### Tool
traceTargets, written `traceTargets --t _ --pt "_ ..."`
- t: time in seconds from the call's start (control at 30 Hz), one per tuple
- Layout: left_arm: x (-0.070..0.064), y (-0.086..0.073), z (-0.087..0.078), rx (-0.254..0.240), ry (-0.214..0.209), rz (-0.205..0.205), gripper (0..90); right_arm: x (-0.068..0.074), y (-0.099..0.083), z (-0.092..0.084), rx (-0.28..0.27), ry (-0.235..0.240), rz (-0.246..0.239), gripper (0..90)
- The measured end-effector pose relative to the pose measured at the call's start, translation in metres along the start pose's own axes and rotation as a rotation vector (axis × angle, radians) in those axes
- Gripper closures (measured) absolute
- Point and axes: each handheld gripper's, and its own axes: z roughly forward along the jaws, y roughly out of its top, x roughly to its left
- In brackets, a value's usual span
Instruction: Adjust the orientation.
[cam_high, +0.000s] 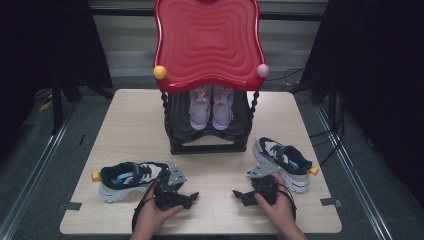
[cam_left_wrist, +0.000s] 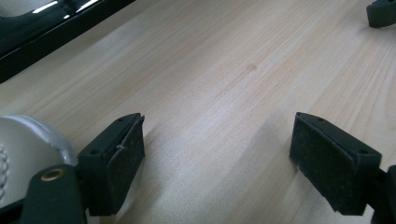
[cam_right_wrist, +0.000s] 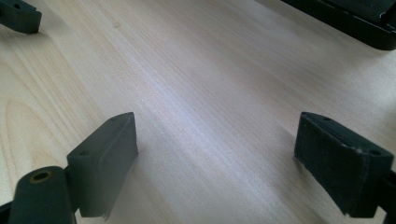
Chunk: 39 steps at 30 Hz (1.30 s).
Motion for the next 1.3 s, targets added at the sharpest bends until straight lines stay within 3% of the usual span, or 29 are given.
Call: traceTargets --t 0.3,0.6,1.03,1.3 --pt "0.003 0.007 -0.004 0.076 -0.035 -0.042 17.3 0.0 0.0 0.0 -0.001 0.0 0.0 12.8" --pt "0.006 0.02 -0.014 0.116 -0.041 -0.001 18.3 0.0 0.0 0.0 0.0 0.0 0.0 12.8" --pt "0.013 0.04 -0.024 0.235 -0.077 0.045 18.5 0.0 0.0 0.0 0.0 0.0 0.001 12.7" --pt "0.016 0.05 -0.034 0.215 -0.075 0.047 18.8 0.0 0.0 0.0 0.0 0.0 0.0 12.7"
